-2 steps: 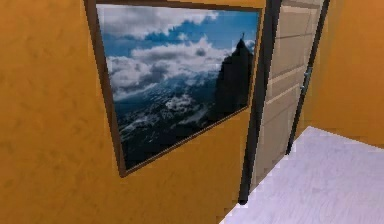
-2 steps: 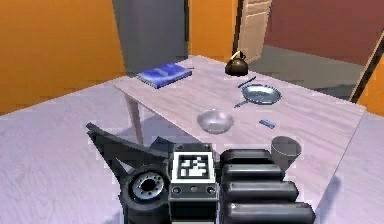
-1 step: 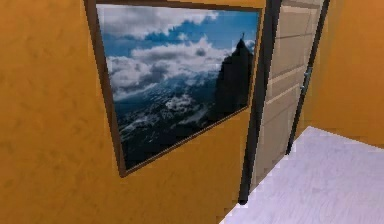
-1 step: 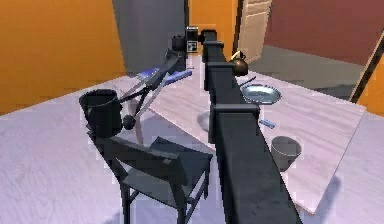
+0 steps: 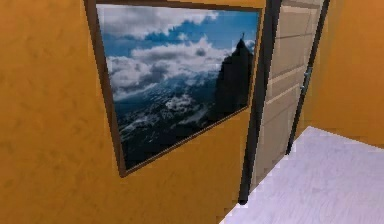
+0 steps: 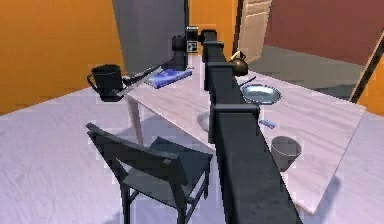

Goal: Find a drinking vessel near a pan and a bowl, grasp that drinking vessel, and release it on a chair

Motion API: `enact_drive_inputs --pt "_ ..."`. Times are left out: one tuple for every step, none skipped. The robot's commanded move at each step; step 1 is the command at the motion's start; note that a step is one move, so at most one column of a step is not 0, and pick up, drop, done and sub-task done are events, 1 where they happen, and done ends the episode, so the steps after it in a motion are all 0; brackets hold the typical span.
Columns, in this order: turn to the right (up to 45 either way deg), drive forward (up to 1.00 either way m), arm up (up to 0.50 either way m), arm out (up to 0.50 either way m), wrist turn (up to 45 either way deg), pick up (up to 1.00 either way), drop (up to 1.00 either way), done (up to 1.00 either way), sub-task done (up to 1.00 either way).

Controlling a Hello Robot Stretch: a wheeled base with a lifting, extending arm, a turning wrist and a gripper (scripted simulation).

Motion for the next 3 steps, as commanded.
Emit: enact_drive_inputs --pt "0.0 0.0 0.0 0.0 45.0 0.0 0.0 0.0 0.0" --pt "0.0 0.0 0.0 0.0 21.0 0.0 0.0 0.0 0.0" --pt "0.0 0.0 -0.32 0.0 0.0 0.0 0.0 0.0 0.0"
